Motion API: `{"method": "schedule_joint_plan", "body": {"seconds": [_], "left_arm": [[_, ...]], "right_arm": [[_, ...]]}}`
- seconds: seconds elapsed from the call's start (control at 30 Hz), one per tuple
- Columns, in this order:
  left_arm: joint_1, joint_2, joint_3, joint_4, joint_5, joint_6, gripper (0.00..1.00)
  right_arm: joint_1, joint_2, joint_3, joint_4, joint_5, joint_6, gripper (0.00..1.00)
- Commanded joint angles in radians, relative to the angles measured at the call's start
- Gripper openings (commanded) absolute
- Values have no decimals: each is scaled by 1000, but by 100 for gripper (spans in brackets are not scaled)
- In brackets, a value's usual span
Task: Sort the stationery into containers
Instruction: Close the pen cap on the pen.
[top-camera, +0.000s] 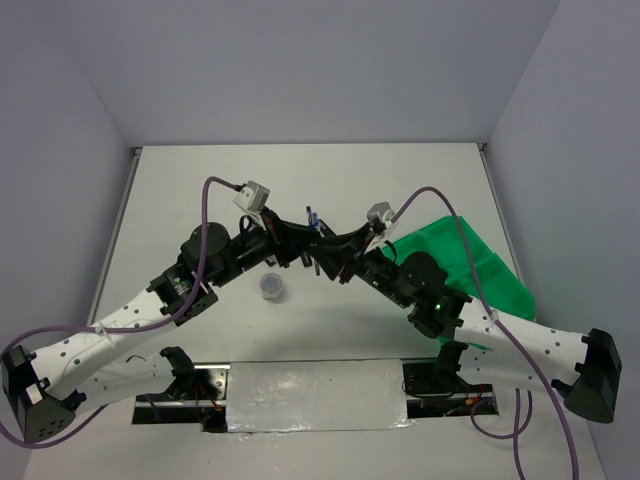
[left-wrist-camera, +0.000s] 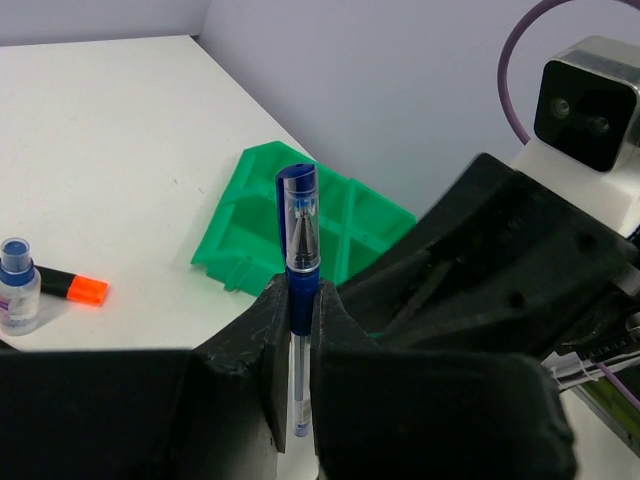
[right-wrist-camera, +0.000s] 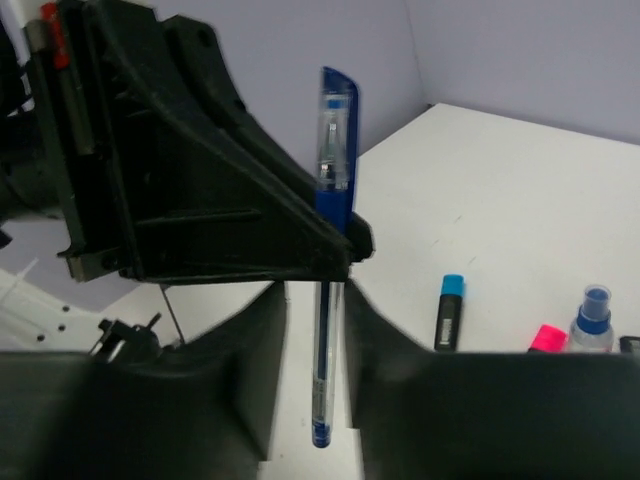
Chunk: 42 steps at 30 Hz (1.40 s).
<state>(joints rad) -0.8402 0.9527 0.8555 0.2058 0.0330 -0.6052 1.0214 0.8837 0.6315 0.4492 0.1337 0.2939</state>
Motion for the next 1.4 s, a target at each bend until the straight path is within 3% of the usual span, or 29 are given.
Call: {"method": "schedule_joint_plan", "body": {"seconds": [0.0, 0.1, 0.27, 0.33, 0.47, 0.57, 0.63, 0.73, 0.77, 0.8, 1.13, 1.37], "left_arm": [[-10, -8, 34, 14, 56, 10, 0], [-10, -25, 33, 20, 79, 18, 0], [-10, -48, 28, 35, 113, 25, 0], [-10, -51, 30, 34, 120, 31, 0], [-10, -55, 33, 20, 117, 41, 0], [-10, -54, 36, 3, 105, 51, 0], [-10, -49, 42, -20, 93, 59, 9], [-10, -43, 66, -58, 67, 67, 63], [-10, -42, 74, -69, 56, 68, 94], [-10, -40, 82, -80, 53, 74, 99], [-10, -94, 142, -114, -28, 122, 99], [-10, -32, 200, -109, -68, 131, 93]], "right_arm": [[2, -2, 37, 40, -112, -24, 41], [2, 15, 48, 16, -129, -27, 54], [3, 61, 59, 8, -160, -25, 55], [2, 61, 57, 9, -149, -25, 47], [2, 49, 62, 2, -135, -29, 2], [2, 35, 54, 8, -135, -27, 0], [2, 26, 43, 16, -135, -19, 0], [3, 18, 30, 22, -135, -9, 0], [2, 15, 22, 25, -109, -4, 0], [2, 12, 19, 23, -99, 1, 0], [5, 1, 16, -27, -88, 36, 0], [12, 24, 40, -73, -88, 44, 0]]}}
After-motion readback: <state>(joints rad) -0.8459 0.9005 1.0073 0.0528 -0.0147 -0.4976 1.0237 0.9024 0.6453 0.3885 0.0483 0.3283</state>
